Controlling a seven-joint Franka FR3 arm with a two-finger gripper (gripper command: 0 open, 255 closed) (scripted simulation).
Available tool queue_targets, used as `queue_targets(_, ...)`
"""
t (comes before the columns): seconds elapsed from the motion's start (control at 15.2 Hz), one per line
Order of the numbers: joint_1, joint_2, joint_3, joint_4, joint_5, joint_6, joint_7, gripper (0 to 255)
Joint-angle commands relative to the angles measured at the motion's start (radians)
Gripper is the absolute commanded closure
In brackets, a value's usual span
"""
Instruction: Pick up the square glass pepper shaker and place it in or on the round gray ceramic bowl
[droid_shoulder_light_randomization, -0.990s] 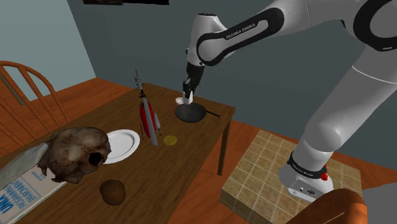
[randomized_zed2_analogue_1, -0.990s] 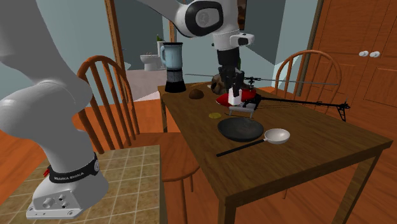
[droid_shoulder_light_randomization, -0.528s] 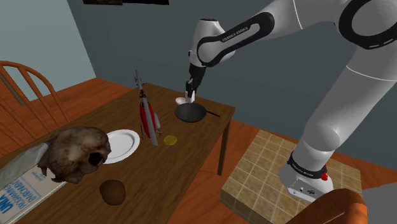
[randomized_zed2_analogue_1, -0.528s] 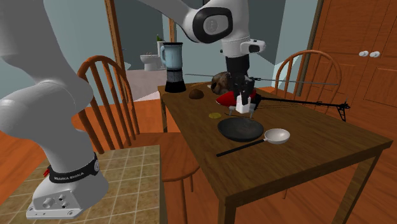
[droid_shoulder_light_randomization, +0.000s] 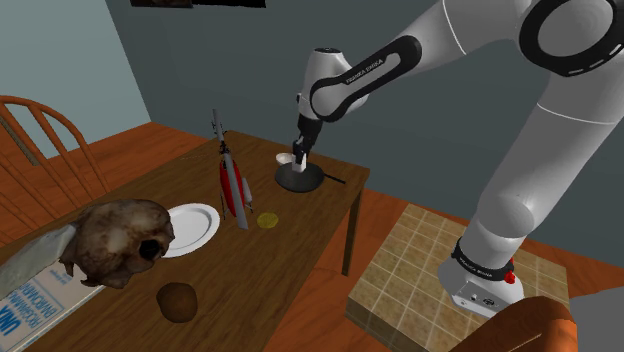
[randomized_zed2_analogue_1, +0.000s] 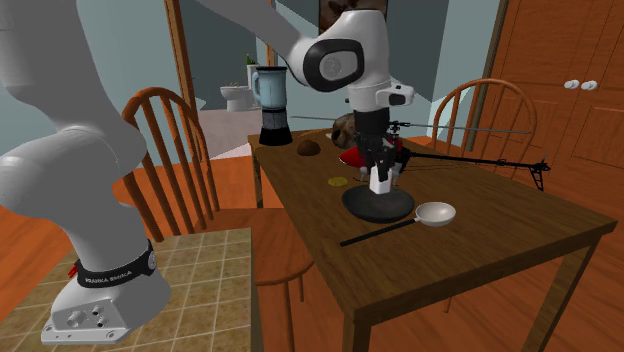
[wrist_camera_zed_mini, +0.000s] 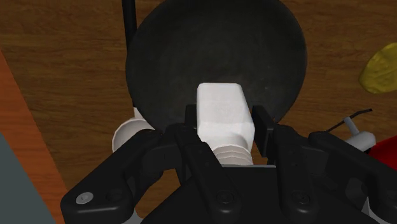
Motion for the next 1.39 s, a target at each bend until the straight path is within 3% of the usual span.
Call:
queue_targets(0.0, 0.0, 0.014, 0.001, -0.013, -0.004, 0.027, 0.003, 255)
queue_targets(0.59, 0.001, 0.023, 0.001, -0.019, -0.007, 0.042, 0.004, 255)
queue_targets(0.66, 0.001, 0.023, 0.001, -0.019, -0.007, 0.042, 0.004, 0)
queue_targets(0.99, 0.001, 0.023, 0.001, -0.019, -0.007, 0.042, 0.004, 0)
queue_targets(1.32, -0.002, -0.074, -0.006, 0.007, 0.024, -0.079, -0.018, 0)
